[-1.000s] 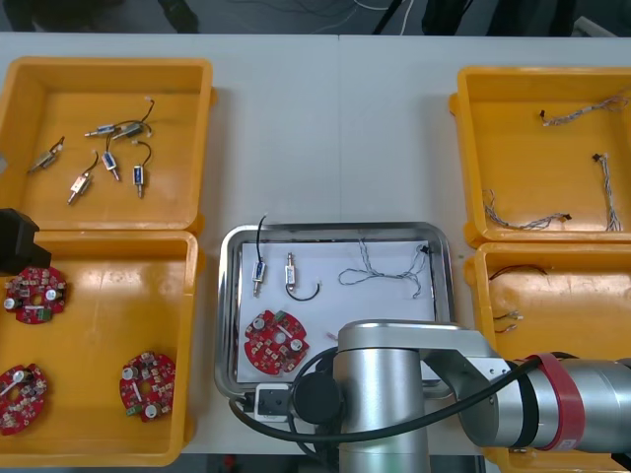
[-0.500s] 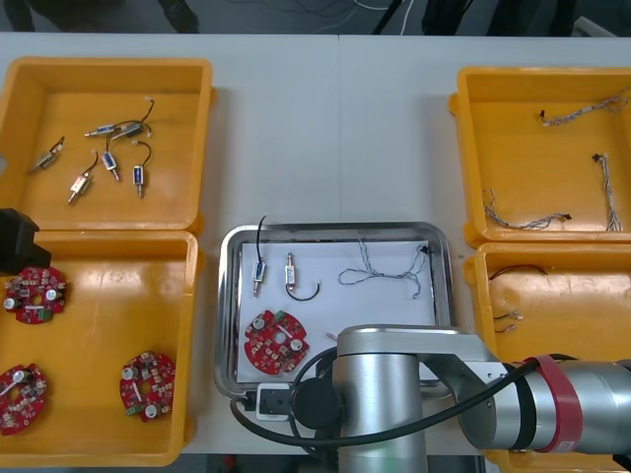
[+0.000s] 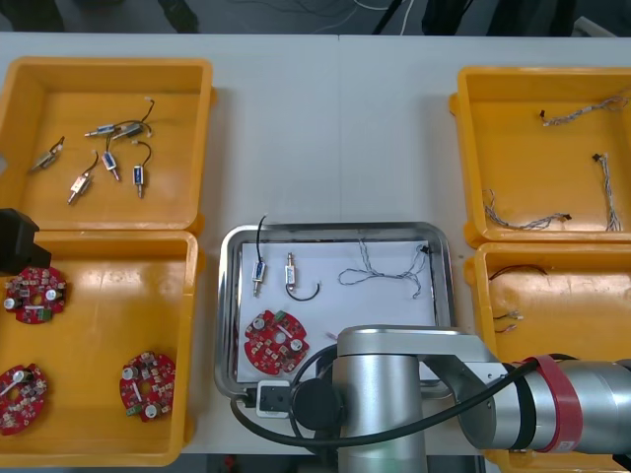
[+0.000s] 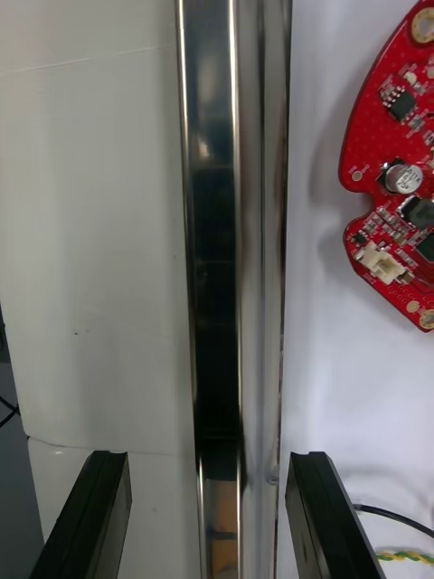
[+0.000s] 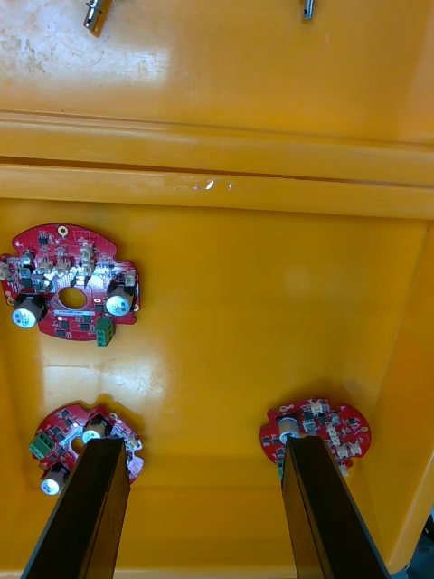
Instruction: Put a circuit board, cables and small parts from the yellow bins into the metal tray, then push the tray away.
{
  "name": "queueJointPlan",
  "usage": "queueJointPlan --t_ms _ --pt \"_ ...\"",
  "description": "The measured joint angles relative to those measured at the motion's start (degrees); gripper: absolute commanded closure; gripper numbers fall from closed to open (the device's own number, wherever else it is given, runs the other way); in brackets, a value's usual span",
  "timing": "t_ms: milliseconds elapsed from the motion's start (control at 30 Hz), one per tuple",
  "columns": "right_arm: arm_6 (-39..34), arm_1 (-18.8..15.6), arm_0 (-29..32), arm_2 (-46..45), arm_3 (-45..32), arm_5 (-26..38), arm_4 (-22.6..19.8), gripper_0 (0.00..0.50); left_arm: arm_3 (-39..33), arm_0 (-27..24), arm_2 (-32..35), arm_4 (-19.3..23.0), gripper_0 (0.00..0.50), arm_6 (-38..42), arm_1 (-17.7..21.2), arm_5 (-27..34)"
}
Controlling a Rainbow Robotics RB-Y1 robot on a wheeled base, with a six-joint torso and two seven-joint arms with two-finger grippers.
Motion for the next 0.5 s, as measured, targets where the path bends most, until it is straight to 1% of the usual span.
queueJointPlan --t_ms 233,500 --pt "0.0 0.0 -0.1 0.6 0.0 0.0 1.1 0.000 0.0 0.0 0.0 0.0 0.000 0.0 0.0 0.0" --pt "0.0 0.0 -0.3 1.3 0.0 0.0 1.3 0.000 0.0 0.0 0.0 0.0 0.000 0.0 0.0 0.0"
